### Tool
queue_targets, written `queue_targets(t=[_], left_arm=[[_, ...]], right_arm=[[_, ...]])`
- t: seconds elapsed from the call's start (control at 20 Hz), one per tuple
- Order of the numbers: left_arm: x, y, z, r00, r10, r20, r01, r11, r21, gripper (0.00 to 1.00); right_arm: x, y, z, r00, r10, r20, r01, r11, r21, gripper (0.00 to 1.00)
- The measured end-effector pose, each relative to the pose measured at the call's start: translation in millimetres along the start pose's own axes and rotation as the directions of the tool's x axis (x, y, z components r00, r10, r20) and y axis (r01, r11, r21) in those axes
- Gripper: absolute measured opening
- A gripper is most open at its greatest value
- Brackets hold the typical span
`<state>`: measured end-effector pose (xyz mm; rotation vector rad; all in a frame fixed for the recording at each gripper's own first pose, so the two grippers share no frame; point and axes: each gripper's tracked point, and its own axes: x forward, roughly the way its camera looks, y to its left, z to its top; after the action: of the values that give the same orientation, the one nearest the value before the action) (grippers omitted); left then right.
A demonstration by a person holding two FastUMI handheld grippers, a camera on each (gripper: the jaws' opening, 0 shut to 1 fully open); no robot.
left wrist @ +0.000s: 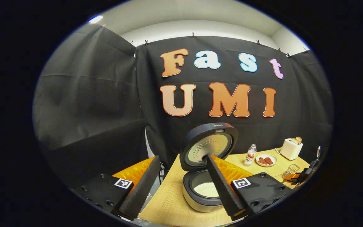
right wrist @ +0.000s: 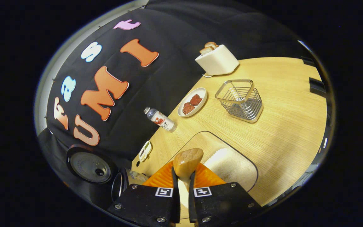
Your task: Close the left gripper, press the button to open the rice cooker; take a wooden spoon from the chopstick holder with the right hand, scoop a spoonful of rice and pour it into the rice cooker, then put the wooden spoon back into the chopstick holder.
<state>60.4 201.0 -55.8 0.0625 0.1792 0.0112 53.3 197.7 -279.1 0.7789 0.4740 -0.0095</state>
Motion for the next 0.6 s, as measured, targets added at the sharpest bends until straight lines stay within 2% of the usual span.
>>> queue_targets(t=[0.2, 0.4, 0.6], left_arm=[[3, -8, -1, 1.000, -0.013, -0.005, 0.013, 1.000, -0.025, 0.99], [2, -8, 3, 1.000, -0.005, 0.001, 0.005, 1.000, -0.010, 0.97], [1, -5, 10, 1.000, 0.001, 0.021, -0.001, 1.000, -0.005, 0.98]], right_arm=[[5, 0, 0, 0.999, -0.001, -0.048, 0.006, 0.993, 0.120, 0.10], [1, -13, 0, 0.996, 0.011, -0.088, 0.019, 0.943, 0.334, 0.10], [-7, -19, 19, 0.998, -0.008, -0.068, 0.031, 0.935, 0.354, 0.10]])
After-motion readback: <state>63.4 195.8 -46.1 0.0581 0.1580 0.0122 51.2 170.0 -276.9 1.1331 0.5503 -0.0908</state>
